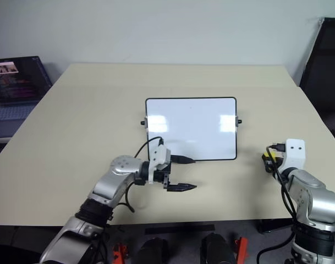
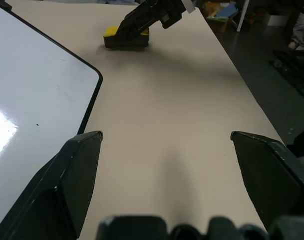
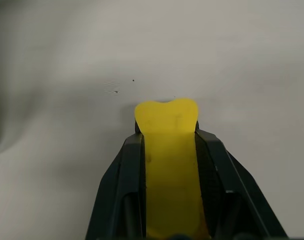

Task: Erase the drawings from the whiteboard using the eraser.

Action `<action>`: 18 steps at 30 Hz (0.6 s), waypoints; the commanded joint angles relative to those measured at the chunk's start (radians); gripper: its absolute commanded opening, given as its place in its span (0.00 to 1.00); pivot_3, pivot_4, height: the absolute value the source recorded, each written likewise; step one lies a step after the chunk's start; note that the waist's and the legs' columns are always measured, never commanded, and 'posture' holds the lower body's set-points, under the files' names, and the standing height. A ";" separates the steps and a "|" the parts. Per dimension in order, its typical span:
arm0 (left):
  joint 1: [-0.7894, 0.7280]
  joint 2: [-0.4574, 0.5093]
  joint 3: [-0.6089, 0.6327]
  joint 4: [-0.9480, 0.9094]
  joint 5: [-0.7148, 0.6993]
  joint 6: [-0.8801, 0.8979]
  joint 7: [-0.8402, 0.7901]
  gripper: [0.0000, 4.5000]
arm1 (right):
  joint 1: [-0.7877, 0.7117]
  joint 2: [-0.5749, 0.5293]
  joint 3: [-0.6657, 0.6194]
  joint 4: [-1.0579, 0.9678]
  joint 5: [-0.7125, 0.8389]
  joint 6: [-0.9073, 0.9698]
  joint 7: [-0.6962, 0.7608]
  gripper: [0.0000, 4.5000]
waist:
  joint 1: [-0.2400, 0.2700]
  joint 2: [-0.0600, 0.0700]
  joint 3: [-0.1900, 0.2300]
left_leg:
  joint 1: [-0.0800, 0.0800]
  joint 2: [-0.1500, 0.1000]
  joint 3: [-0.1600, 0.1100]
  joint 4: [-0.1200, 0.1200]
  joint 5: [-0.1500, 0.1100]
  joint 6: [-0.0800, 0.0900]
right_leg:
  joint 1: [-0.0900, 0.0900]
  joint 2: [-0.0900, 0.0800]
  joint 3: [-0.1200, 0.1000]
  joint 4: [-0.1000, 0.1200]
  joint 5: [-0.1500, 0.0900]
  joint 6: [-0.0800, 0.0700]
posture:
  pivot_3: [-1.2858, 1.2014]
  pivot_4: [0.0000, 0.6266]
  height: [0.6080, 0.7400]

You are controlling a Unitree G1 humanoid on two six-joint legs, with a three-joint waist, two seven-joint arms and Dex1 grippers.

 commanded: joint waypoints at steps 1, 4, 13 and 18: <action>-0.012 0.004 0.007 -0.017 0.000 -0.012 -0.005 1.00 | -0.003 -0.018 -0.004 -0.007 0.007 -0.021 0.000 0.30 | 0.000 0.000 0.000 | 0.000 0.000 0.000 0.000 0.000 0.000 | 0.000 0.000 0.000 0.000 0.000 0.000 | 0.52 0.24 1.00; -0.011 0.005 0.006 -0.019 0.000 -0.012 -0.004 1.00 | -0.003 -0.025 0.000 0.002 0.002 -0.032 -0.004 0.51 | 0.000 0.000 0.000 | 0.000 0.000 0.000 0.000 0.000 0.000 | 0.000 0.000 0.000 0.000 0.000 0.000 | 0.52 0.24 1.00; -0.010 0.006 0.009 -0.019 0.012 -0.021 0.009 1.00 | -0.009 -0.041 0.009 0.025 -0.005 -0.055 -0.014 0.99 | 0.000 0.000 0.000 | 0.000 0.000 0.000 0.000 0.000 0.000 | 0.000 0.000 0.000 0.000 0.000 0.000 | 0.52 0.24 1.00; 0.004 0.006 0.033 -0.038 0.018 -0.022 0.053 1.00 | -0.026 -0.018 -0.023 0.012 -0.006 -0.077 -0.062 0.99 | 0.000 0.000 0.000 | 0.000 0.000 0.000 0.000 0.000 0.000 | 0.000 0.000 0.000 0.000 0.000 0.000 | 0.52 0.24 1.00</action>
